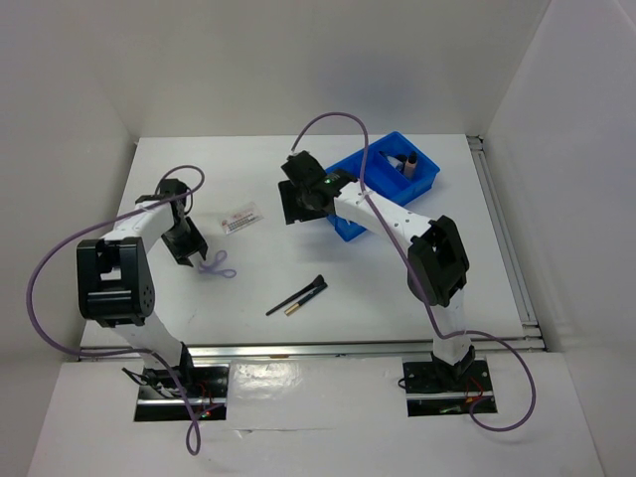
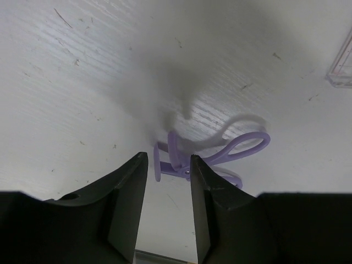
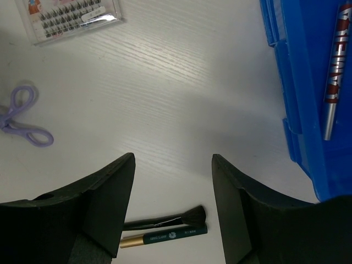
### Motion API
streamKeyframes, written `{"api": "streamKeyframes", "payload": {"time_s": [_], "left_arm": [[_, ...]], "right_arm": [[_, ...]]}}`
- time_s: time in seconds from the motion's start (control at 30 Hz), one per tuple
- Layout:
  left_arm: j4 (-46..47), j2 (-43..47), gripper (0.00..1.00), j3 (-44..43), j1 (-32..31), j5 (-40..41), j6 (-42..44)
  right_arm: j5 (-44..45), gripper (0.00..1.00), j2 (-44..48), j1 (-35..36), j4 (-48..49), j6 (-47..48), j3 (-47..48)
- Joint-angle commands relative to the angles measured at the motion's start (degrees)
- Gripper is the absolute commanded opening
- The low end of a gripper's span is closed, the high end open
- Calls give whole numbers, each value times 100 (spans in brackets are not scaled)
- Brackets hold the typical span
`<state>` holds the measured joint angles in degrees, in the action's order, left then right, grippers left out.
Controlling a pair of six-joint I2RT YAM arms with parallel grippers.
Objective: Organize the makeup
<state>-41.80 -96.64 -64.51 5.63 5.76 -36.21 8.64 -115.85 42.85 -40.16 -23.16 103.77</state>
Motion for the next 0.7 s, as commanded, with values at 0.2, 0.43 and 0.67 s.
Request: {"api": "streamKeyframes", "payload": {"time_s": [0.2,0.43,0.67], "left_arm": [[67,-206,42,-176,-97,31,79],[-38,-145,22,-237,-97,-31,79],[-468,224,0,-640,-97,-347,263]], "right_arm": [[163,66,265,-31,-123,-66,21],[225,66,265,-31,-176,-66,74],[348,66,265,-31,-229,-66,126]]}}
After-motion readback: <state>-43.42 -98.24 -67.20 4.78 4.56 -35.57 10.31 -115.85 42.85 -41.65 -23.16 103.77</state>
